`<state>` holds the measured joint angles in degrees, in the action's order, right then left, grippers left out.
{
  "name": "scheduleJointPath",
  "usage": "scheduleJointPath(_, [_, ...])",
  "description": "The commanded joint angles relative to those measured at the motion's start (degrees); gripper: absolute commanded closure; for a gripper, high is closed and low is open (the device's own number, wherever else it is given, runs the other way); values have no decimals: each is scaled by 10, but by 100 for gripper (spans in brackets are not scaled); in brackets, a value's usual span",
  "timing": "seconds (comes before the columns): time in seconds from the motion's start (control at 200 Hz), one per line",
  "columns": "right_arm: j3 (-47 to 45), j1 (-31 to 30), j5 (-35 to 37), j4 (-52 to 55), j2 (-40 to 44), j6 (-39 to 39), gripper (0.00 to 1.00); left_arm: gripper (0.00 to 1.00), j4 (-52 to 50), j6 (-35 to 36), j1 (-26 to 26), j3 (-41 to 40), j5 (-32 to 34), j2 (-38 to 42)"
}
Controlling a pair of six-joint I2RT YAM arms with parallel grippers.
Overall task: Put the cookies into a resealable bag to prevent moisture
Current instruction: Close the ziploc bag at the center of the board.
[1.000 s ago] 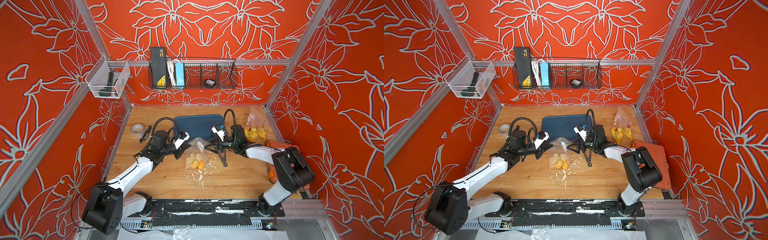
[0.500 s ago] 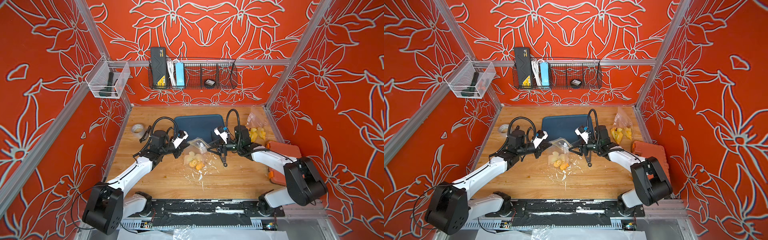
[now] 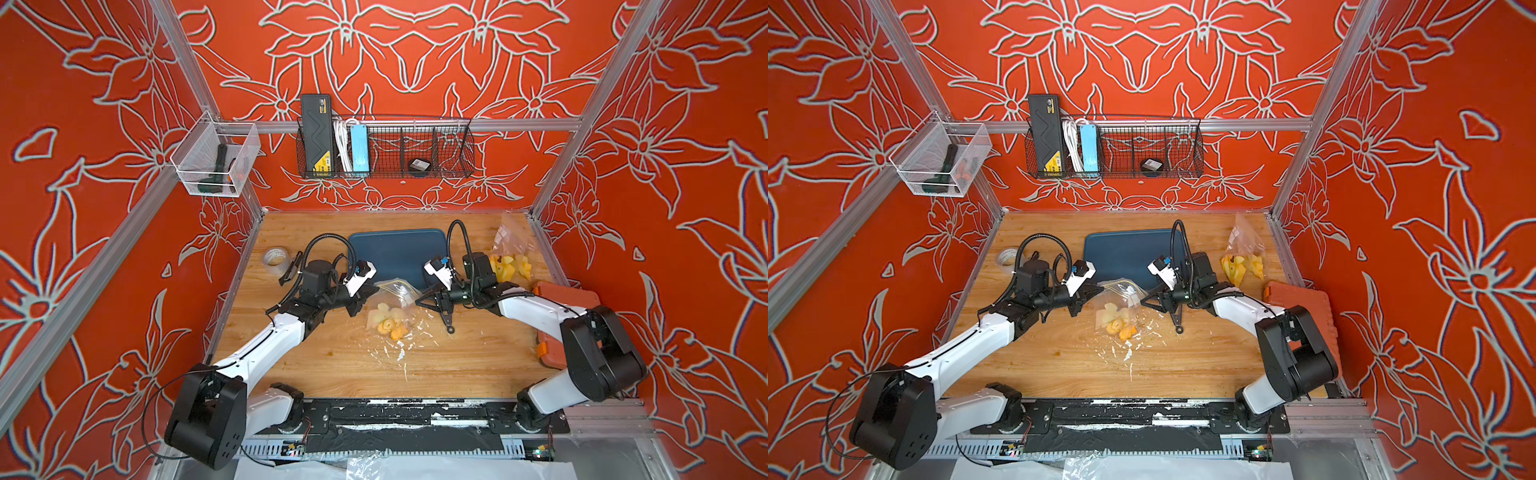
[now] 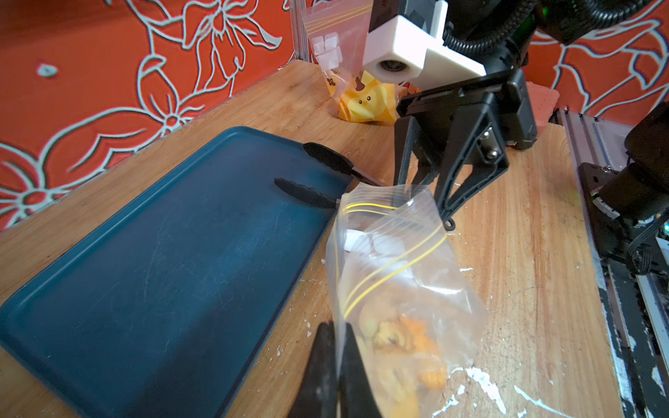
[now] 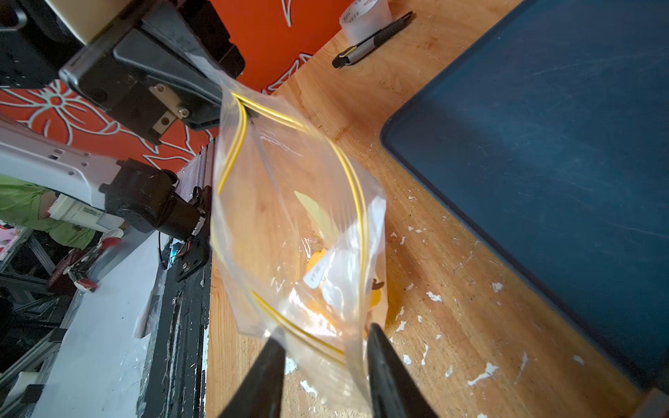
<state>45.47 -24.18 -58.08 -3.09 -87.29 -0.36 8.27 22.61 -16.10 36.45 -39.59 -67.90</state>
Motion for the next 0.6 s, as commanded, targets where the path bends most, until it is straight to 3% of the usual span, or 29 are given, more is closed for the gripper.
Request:
scheduleJointPath(0.0, [19, -1, 11, 9, -3, -16, 71, 100, 14, 1, 4, 0, -3, 0])
scheduleJointPath(0.25, [14, -2, 31, 14, 27, -8, 100, 100, 15, 0, 5, -2, 1, 3])
scheduleJointPath(0.47, [15, -2, 81, 41, 75, 3, 100, 100, 16, 1, 6, -1, 13, 11])
scheduleJointPath(0.591, [15, -12, 142, 79, 117, 23, 100, 100, 29, -3, 10, -8, 28, 30])
